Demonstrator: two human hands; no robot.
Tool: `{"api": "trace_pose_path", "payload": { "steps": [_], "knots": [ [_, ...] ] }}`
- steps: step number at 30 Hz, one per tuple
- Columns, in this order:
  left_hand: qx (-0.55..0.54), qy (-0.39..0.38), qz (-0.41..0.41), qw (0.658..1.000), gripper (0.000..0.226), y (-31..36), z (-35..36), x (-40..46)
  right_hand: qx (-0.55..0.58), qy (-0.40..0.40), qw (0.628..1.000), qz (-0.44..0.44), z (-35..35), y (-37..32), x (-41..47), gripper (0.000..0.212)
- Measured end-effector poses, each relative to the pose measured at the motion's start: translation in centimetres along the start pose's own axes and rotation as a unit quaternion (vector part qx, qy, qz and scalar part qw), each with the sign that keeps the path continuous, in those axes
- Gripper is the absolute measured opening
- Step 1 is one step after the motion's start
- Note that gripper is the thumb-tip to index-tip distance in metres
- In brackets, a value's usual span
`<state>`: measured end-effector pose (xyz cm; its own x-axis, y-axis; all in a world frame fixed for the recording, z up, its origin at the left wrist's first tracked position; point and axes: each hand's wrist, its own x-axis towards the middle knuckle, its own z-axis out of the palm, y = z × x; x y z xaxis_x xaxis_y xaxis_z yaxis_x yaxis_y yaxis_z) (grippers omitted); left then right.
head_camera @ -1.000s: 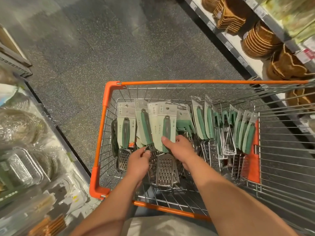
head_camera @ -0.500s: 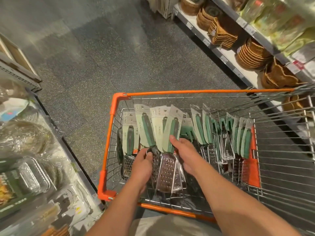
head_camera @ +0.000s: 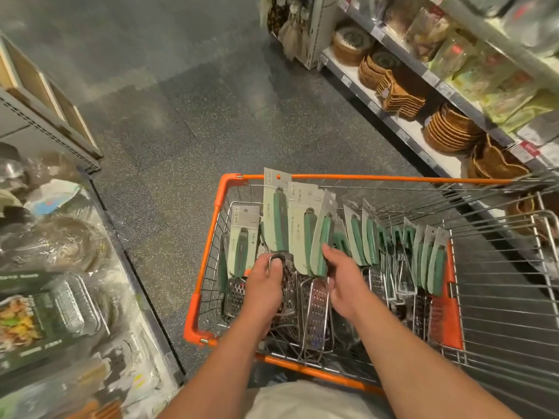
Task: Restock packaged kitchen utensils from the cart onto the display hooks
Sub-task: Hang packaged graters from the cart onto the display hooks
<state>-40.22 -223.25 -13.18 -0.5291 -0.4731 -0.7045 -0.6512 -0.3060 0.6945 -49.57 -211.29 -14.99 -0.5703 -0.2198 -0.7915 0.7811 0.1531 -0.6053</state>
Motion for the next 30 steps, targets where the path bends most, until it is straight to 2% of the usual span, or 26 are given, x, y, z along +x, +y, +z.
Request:
{"api": "trace_pose_path", "payload": {
  "steps": [8, 16, 17, 20, 22, 25, 30],
  "knots": [
    [-0.022, 0.057, 0.008, 0.998, 0.041, -2.2, 0.4, -0.9, 0.02, 0.007, 1.0, 0.007, 0.6, 2.0, 0.0, 0.033],
    [-0.026, 0.032, 0.022, 0.999, 0.039, -2.8, 1.4, -2.1, 0.05, 0.008, 0.999, -0.019, 1.3, 2.1, -0.6, 0.029],
    [-0.03, 0.024, 0.012, 0.999, 0.045, -2.7, 1.3, -2.3, 0.051, 0.008, 0.998, -0.023, 1.3, 2.2, -0.6, 0.03],
    [-0.042, 0.004, -0.002, 0.999, 0.082, -2.7, 1.1, -2.6, 0.033, 0.008, 0.999, -0.027, 1.5, 2.6, -0.6, 0.037],
    [-0.05, -0.008, 0.006, 0.999, 0.091, -2.8, 0.9, -2.8, 0.026, 0.004, 0.999, -0.03, 1.6, 2.6, -0.7, 0.034],
    [-0.075, -0.002, 0.015, 0.997, 0.087, -3.1, 0.8, -2.5, 0.038, -0.016, 0.999, -0.019, 1.8, 2.2, -1.3, 0.031],
    [-0.163, 0.032, -0.013, 0.986, 0.067, -3.3, 0.4, -2.4, -0.031, -0.012, 0.999, -0.009, 1.6, 1.4, -1.8, 0.061]
  ]
}}
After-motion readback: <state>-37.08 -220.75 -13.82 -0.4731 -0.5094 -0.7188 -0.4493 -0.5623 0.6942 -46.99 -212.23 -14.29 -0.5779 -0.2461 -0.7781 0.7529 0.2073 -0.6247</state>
